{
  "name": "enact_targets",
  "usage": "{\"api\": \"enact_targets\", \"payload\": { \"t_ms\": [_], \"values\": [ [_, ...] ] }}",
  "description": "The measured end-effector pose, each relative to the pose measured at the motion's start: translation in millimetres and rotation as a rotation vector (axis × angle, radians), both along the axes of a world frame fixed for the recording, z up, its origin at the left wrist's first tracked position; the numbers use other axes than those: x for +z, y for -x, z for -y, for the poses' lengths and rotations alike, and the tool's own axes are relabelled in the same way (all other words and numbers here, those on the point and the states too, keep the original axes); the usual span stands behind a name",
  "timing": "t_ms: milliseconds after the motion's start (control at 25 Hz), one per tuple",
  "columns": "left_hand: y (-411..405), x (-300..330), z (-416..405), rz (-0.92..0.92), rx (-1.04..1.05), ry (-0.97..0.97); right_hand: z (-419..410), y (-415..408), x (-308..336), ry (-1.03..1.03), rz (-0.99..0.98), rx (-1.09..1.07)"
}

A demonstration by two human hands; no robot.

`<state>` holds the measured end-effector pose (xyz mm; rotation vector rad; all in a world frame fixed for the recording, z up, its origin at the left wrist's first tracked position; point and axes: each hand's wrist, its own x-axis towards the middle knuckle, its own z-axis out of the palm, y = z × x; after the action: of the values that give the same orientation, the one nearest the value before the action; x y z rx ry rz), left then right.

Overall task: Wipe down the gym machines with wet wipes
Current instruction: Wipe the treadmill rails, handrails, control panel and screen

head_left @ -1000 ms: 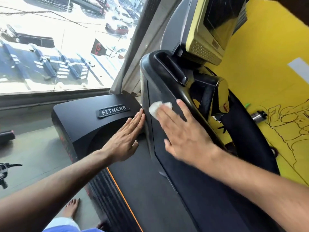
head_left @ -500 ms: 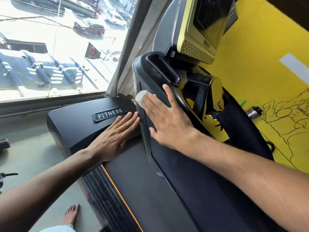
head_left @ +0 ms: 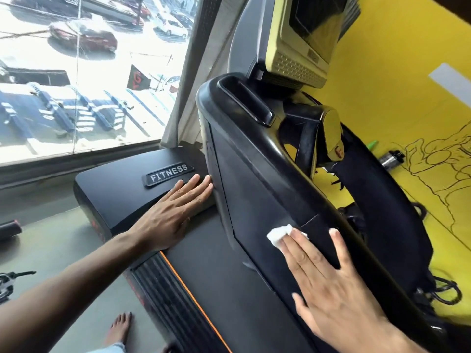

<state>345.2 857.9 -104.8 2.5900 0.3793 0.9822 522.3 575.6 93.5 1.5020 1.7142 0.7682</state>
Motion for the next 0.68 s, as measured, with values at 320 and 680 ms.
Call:
{"api": "enact_targets", "payload": {
  "t_ms": [320,680],
  "values": [
    [16,102,-105,0.115,0.103,-0.136,-92,25,3,-0.053,0.113,0.069],
    [2,107,-91,0.204,0.142,-0.024,-169,51,-12,-0.066,0.028,0.061]
  ]
}}
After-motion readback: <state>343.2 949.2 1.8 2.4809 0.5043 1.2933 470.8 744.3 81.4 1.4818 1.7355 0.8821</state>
